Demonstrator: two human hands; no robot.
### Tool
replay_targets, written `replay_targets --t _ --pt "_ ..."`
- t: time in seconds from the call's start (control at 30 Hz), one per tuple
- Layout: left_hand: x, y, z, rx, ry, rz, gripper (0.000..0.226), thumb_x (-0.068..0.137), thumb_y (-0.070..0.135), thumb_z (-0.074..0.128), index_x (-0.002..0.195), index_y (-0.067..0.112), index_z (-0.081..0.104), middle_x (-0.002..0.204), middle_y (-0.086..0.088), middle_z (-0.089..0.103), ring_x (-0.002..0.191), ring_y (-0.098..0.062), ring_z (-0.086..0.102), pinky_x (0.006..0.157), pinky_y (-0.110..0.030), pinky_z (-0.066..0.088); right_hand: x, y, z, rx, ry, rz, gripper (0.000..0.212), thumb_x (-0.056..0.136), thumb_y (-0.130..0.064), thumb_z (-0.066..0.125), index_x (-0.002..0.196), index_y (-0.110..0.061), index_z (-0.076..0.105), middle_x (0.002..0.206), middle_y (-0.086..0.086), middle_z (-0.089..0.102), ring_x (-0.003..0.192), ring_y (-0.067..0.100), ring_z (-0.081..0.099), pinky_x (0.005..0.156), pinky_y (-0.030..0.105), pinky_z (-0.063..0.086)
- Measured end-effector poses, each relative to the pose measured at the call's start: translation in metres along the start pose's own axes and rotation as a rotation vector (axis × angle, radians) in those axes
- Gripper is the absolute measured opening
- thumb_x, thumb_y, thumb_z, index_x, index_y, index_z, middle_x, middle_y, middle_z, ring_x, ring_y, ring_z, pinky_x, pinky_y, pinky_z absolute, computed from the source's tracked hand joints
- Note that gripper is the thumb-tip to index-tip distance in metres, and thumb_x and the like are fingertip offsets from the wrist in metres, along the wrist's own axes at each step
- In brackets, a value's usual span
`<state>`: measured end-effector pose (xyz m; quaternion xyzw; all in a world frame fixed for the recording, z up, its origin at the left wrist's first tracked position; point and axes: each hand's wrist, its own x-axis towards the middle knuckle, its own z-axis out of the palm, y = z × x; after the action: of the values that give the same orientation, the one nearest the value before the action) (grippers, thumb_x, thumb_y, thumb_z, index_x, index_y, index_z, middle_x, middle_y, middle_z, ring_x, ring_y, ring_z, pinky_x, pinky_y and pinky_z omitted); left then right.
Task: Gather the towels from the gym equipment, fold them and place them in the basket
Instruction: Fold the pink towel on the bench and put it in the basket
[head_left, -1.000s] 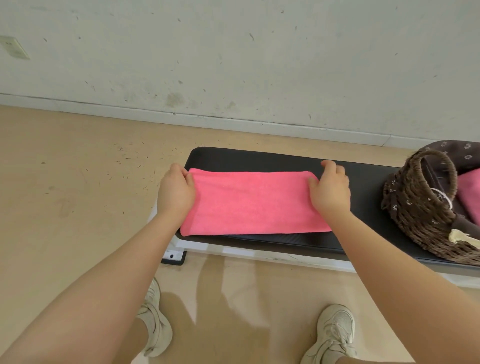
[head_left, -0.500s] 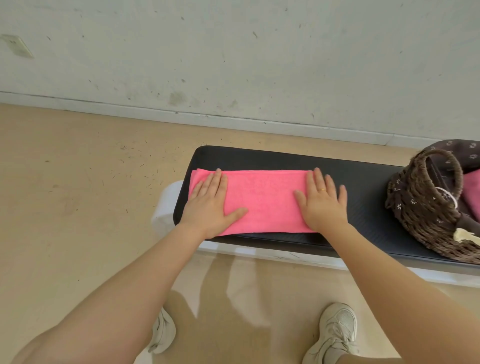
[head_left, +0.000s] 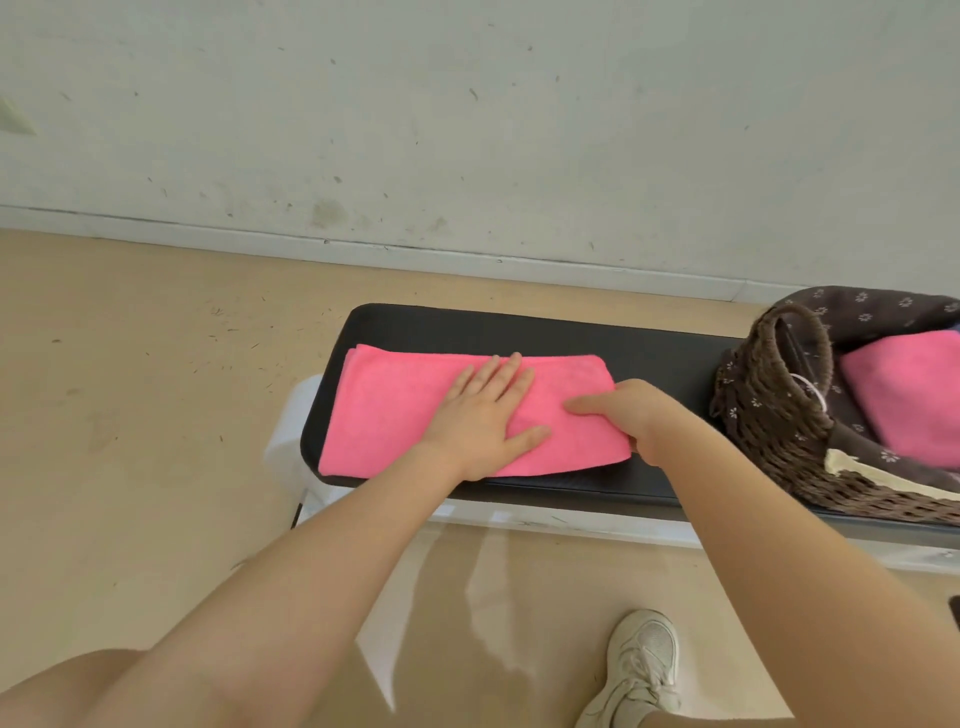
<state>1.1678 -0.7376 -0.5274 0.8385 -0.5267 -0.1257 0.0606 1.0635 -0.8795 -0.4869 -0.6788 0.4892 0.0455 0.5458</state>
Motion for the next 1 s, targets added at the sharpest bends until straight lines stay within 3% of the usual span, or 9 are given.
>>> replay_targets --t 0.23,0.37,0.5,0.6,0.7,0.77,0.83,0.9,1.0 --pt "0.029 0.05 0.013 0.094 -0.152 0.074 0.103 0.076 0.078 0.033 0.148 0.019 -0.012 0.156 0.0 -0.018 0.144 -0.017 -0.017 0.118 -0.041 -0.011 -0.009 0.028 -0.046 -0.288 0.249 -0.03 0.043 0.081 -0.023 0.069 0.113 0.003 0.057 0.113 0.019 0.061 0.1 0.033 0.057 0.083 0.039 0.047" --pt "0.028 0.054 0.006 0.093 -0.183 0.072 0.111 0.072 0.079 0.041 0.147 0.019 -0.013 0.155 -0.002 -0.022 0.144 -0.018 -0.019 0.118 -0.04 -0.01 -0.019 0.024 -0.046 -0.299 0.234 -0.165 0.036 0.082 -0.023 0.066 0.111 -0.003 0.056 0.101 0.011 0.06 0.091 0.027 0.055 0.071 0.034 0.044" --pt "0.012 0.046 -0.003 -0.13 -0.064 0.183 0.091 0.083 0.046 0.058 0.149 0.015 0.005 0.158 -0.003 -0.01 0.146 -0.017 -0.006 0.119 -0.031 0.002 -0.028 0.004 -0.026 -0.284 0.227 -0.299 0.014 0.083 -0.021 0.059 0.084 -0.009 0.051 0.072 0.0 0.051 0.072 0.02 0.053 0.054 0.027 0.037" --pt "-0.003 0.036 -0.009 -0.462 0.014 0.091 0.066 0.091 0.016 0.049 0.148 0.014 0.016 0.155 -0.003 0.017 0.141 -0.016 0.023 0.111 -0.018 0.018 -0.034 -0.002 0.006 -0.419 0.266 -0.399 0.025 0.085 -0.023 0.055 0.106 -0.009 0.053 0.091 0.004 0.061 0.087 0.028 0.059 0.063 0.028 0.04" --pt "-0.016 0.025 -0.014 -0.774 -0.118 -0.072 0.065 0.094 0.008 0.039 0.148 0.025 0.008 0.112 -0.005 0.057 0.098 -0.017 0.056 0.09 -0.026 0.041 -0.035 -0.001 0.037 -0.559 0.219 -0.395 0.027 0.089 -0.022 0.053 0.111 -0.007 0.048 0.1 0.011 0.061 0.091 0.032 0.06 0.066 0.03 0.041" --pt "-0.021 0.021 -0.015 -0.935 -0.118 -0.133 0.068 0.093 0.001 0.031 0.149 0.029 0.004 0.088 -0.002 0.056 0.074 -0.017 0.053 0.078 -0.033 0.045 -0.034 -0.003 0.051 -0.551 0.174 -0.406 0.019 0.089 -0.017 0.05 0.104 -0.006 0.046 0.09 0.01 0.057 0.078 0.029 0.056 0.061 0.03 0.04" --pt "-0.022 0.017 -0.015 -1.017 -0.075 -0.163 0.067 0.092 -0.004 0.026 0.147 0.032 0.01 0.095 -0.002 0.054 0.068 -0.016 0.051 0.074 -0.031 0.047 -0.034 -0.004 0.06 -0.544 0.108 -0.431 0.022 0.088 -0.01 0.046 0.109 -0.002 0.047 0.091 0.01 0.057 0.074 0.024 0.05 0.057 0.029 0.038" --pt "-0.021 0.017 -0.014 -1.02 -0.049 -0.182 0.059 0.095 -0.001 0.025 0.145 0.03 0.022 0.095 -0.005 0.056 0.064 -0.013 0.049 0.07 -0.027 0.047 -0.033 -0.004 0.062 -0.548 0.01 -0.446 0.033 0.085 -0.003 0.043 0.118 0.0 0.046 0.104 0.014 0.061 0.079 0.022 0.05 0.06 0.029 0.039" --pt "-0.015 0.018 -0.013 -1.025 -0.004 -0.254 0.05 0.095 0.001 0.025 0.141 0.018 0.037 0.067 -0.003 0.049 0.059 -0.014 0.046 0.06 -0.026 0.043 -0.034 -0.004 0.052 -0.541 -0.024 -0.479 0.041 0.087 -0.001 0.039 0.127 -0.005 0.049 0.117 0.014 0.06 0.094 0.027 0.055 0.072 0.03 0.044"
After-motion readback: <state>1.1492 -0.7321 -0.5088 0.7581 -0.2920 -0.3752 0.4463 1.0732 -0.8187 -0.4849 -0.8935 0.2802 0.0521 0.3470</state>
